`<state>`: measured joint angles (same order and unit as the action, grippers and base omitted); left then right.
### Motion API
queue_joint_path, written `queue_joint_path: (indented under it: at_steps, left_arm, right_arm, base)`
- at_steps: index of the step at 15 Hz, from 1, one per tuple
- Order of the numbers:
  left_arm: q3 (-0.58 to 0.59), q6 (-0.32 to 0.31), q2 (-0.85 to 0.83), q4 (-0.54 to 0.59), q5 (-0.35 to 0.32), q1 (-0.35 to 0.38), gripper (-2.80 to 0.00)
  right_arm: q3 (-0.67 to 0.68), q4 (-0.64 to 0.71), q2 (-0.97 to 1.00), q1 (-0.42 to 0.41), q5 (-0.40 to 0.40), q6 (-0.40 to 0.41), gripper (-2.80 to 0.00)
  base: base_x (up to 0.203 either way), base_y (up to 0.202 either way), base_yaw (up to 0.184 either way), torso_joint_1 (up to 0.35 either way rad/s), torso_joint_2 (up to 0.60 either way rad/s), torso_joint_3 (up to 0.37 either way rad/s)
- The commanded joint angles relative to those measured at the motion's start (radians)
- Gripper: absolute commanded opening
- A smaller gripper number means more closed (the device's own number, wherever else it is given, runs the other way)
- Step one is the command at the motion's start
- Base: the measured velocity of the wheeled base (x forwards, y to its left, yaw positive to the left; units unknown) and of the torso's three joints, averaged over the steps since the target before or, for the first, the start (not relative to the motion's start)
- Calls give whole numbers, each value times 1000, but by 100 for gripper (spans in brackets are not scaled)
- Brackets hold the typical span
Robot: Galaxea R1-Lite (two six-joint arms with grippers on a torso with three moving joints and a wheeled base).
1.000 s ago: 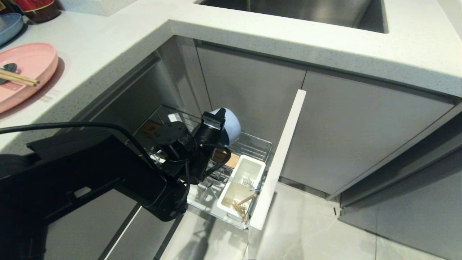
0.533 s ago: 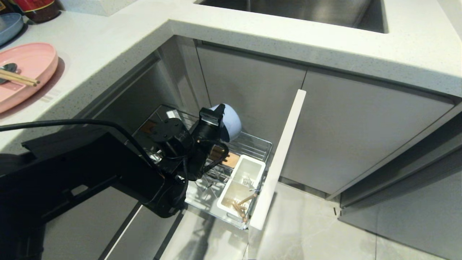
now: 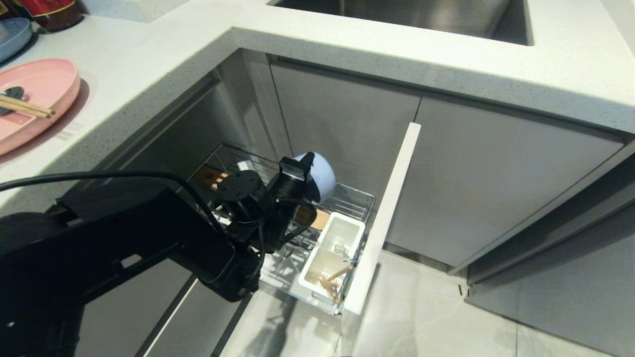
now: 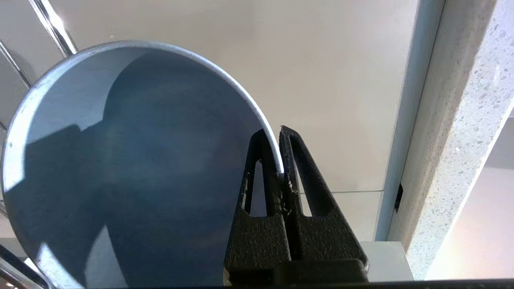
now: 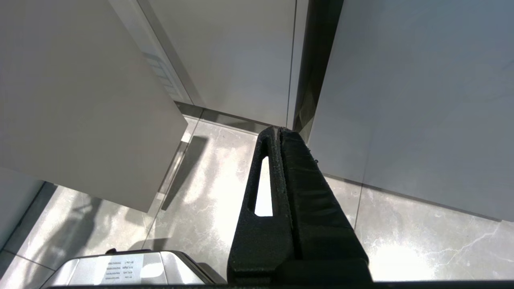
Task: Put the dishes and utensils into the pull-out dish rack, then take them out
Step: Pick up the bowl and place it in the cupboard
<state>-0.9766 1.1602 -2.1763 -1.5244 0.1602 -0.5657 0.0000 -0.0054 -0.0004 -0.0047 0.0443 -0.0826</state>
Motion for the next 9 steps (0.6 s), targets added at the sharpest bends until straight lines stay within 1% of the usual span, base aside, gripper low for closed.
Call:
queue_joint_path:
  at_steps: [1,9]
  left_arm:
    - [-4,7,-17,-6,2,0,-280]
    - [-8,7,-39,-6,3,0,-280]
  right_arm:
    - [0,-1,-4,0,0,0,-280]
    - [0,-1,-4,0,0,0,-280]
  base:
    - [0,0,0,0,0,0]
    - [0,0,0,0,0,0]
